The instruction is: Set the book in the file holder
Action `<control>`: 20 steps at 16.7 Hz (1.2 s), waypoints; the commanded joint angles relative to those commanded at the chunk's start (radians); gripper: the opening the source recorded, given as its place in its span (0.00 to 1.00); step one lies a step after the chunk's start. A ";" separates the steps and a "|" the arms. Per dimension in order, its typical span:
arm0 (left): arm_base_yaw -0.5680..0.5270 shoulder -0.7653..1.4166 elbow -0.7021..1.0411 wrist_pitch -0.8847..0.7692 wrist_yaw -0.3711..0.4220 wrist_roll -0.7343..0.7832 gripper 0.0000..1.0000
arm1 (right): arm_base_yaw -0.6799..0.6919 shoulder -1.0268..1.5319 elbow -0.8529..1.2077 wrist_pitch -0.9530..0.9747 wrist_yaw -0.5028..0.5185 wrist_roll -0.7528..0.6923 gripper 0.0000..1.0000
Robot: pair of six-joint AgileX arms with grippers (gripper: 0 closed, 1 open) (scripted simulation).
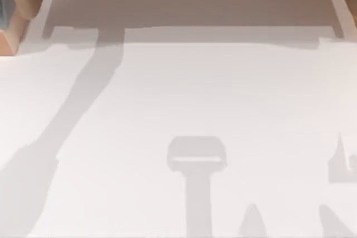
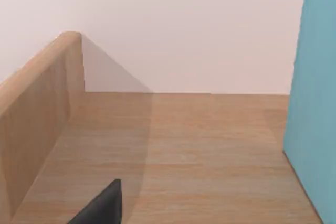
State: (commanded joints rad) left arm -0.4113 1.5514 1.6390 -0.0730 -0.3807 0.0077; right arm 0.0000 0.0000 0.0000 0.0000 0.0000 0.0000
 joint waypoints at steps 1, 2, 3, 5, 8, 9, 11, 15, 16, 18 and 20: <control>-0.019 0.073 0.079 -0.003 -0.018 0.000 1.00 | 0.000 0.000 0.000 0.000 0.000 0.000 1.00; -0.037 0.142 0.153 -0.006 -0.034 0.001 1.00 | 0.000 0.000 0.000 0.000 0.000 0.000 1.00; -0.054 0.204 0.220 -0.009 -0.049 0.001 1.00 | 0.000 0.000 0.000 0.000 0.000 0.000 1.00; -0.081 0.308 0.330 -0.014 -0.075 0.002 1.00 | 0.000 0.000 0.000 0.000 0.000 0.000 1.00; -0.107 0.403 0.427 -0.018 -0.098 0.002 1.00 | 0.000 0.000 0.000 0.000 0.000 0.000 1.00; -0.110 0.415 0.440 -0.019 -0.101 0.002 1.00 | 0.000 0.000 0.000 0.000 0.000 0.000 1.00; -0.111 0.417 0.442 -0.019 -0.102 0.002 1.00 | 0.000 0.000 0.000 0.000 0.000 0.000 1.00; -0.106 0.417 0.441 -0.020 -0.099 0.002 1.00 | 0.000 0.000 0.000 0.000 0.000 0.000 1.00; -0.105 0.426 0.454 -0.023 -0.097 0.002 1.00 | 0.000 0.000 0.000 0.000 0.000 0.000 1.00; -0.101 0.455 0.498 -0.037 -0.091 0.002 1.00 | 0.000 0.000 0.000 0.000 0.000 0.000 1.00; -0.095 0.488 0.547 -0.054 -0.085 0.001 1.00 | 0.000 0.000 0.000 0.000 0.000 0.000 1.00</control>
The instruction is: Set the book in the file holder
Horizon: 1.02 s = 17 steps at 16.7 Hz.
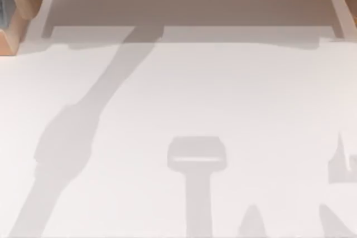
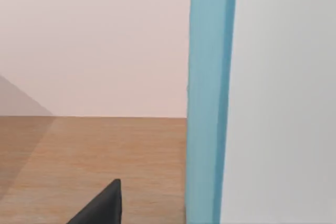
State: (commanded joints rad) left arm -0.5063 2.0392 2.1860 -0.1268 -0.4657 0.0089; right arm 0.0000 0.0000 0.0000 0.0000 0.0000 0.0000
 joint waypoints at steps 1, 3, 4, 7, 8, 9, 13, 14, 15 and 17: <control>0.003 0.013 0.019 -0.007 0.003 0.000 1.00 | 0.000 0.000 0.000 0.000 0.000 0.000 1.00; 0.005 0.022 0.033 -0.012 0.005 0.000 1.00 | 0.000 0.000 0.000 0.000 0.000 0.000 1.00; 0.005 0.022 0.033 -0.012 0.005 0.000 1.00 | 0.000 0.000 0.000 0.000 0.000 0.000 1.00; 0.005 0.022 0.033 -0.012 0.005 0.000 0.92 | 0.000 0.000 0.000 0.000 0.000 0.000 1.00; 0.005 0.022 0.033 -0.012 0.005 0.000 0.85 | 0.000 0.000 0.000 0.000 0.000 0.000 1.00; 0.005 0.022 0.033 -0.012 0.005 0.000 0.77 | 0.000 0.000 0.000 0.000 0.000 0.000 1.00; 0.005 0.022 0.033 -0.012 0.005 0.000 0.47 | 0.000 0.000 0.000 0.000 0.000 0.000 1.00; 0.005 0.022 0.033 -0.012 0.005 0.000 0.40 | 0.000 0.000 0.000 0.000 0.000 0.000 1.00; 0.005 0.022 0.033 -0.012 0.005 0.000 0.32 | 0.000 0.000 0.000 0.000 0.000 0.000 1.00; 0.005 0.022 0.033 -0.012 0.005 0.000 0.17 | 0.000 0.000 0.000 0.000 0.000 0.000 1.00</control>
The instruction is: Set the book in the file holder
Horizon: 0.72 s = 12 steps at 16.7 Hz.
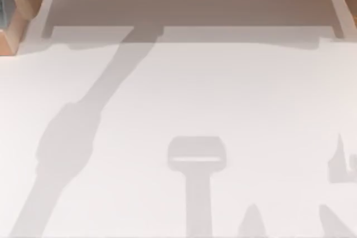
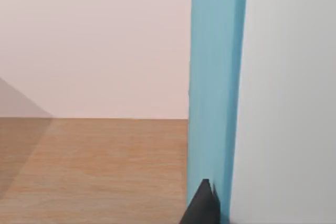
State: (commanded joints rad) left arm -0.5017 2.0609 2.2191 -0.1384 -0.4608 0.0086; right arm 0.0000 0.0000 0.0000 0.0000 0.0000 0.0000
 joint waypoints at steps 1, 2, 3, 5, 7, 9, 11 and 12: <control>0.000 0.000 0.000 0.000 0.000 0.000 0.10 | 0.000 0.000 0.000 0.000 0.000 0.000 1.00; 0.000 0.000 0.000 0.000 0.000 0.000 0.02 | 0.000 0.000 0.000 0.000 0.000 0.000 1.00; 0.000 0.000 0.000 0.000 0.000 0.000 0.00 | 0.000 0.000 0.000 0.000 0.000 0.000 1.00; 0.000 0.000 0.000 0.000 0.000 0.000 0.00 | 0.000 0.000 0.000 0.000 0.000 0.000 1.00; 0.000 0.000 0.000 0.000 0.000 0.000 0.00 | 0.000 0.000 0.000 0.000 0.000 0.000 1.00; 0.000 0.000 0.000 0.000 0.000 0.000 0.00 | 0.000 0.000 0.000 0.000 0.000 0.000 1.00; -0.003 -0.001 0.000 0.000 0.000 0.001 0.00 | 0.000 0.000 0.000 0.000 0.000 0.000 1.00; -0.003 0.001 0.004 -0.003 0.000 0.001 0.00 | 0.000 0.000 0.000 0.000 0.000 0.000 1.00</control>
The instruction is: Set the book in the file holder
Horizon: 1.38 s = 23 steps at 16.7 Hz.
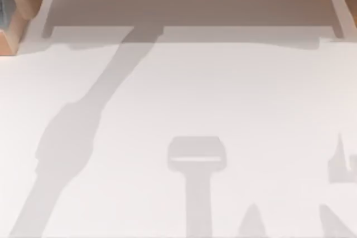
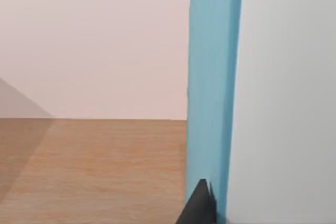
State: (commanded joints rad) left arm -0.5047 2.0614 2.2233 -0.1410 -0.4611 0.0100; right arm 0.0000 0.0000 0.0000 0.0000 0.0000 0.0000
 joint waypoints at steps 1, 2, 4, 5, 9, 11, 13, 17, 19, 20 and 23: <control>0.000 0.004 0.013 -0.009 0.000 0.000 0.00 | 0.000 0.000 0.000 0.000 0.000 0.000 1.00; 0.000 0.010 0.033 -0.022 0.000 0.000 0.00 | 0.000 0.000 0.000 0.000 0.000 0.000 1.00; 0.000 0.026 0.080 -0.054 0.000 0.000 0.00 | 0.000 0.000 0.000 0.000 0.000 0.000 1.00; -0.001 0.033 0.102 -0.069 0.000 0.000 0.00 | 0.000 0.000 0.000 0.000 0.000 0.000 1.00; -0.001 0.041 0.128 -0.087 0.000 0.000 0.00 | 0.000 0.000 0.000 0.000 0.000 0.000 1.00; 0.000 0.036 0.124 -0.085 -0.001 0.001 0.00 | 0.000 0.000 0.000 0.000 0.000 0.000 1.00; 0.012 0.026 0.116 -0.074 -0.001 0.009 0.00 | 0.000 0.000 0.000 0.000 0.000 0.000 1.00; 0.151 -0.084 0.010 0.051 0.005 0.104 0.00 | 0.000 0.000 0.000 0.000 0.000 0.000 1.00; 0.260 -0.160 -0.090 0.146 0.014 0.190 0.00 | 0.000 0.000 0.000 0.000 0.000 0.000 1.00; 0.318 -0.199 -0.145 0.195 0.019 0.236 0.00 | 0.000 0.000 0.000 0.000 0.000 0.000 1.00; 0.515 -0.296 -0.370 0.344 0.047 0.404 0.00 | 0.000 0.000 0.000 0.000 0.000 0.000 1.00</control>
State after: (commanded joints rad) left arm 0.0098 1.7658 1.8536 0.2025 -0.4145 0.4139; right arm 0.0000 0.0000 0.0000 0.0000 0.0000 0.0000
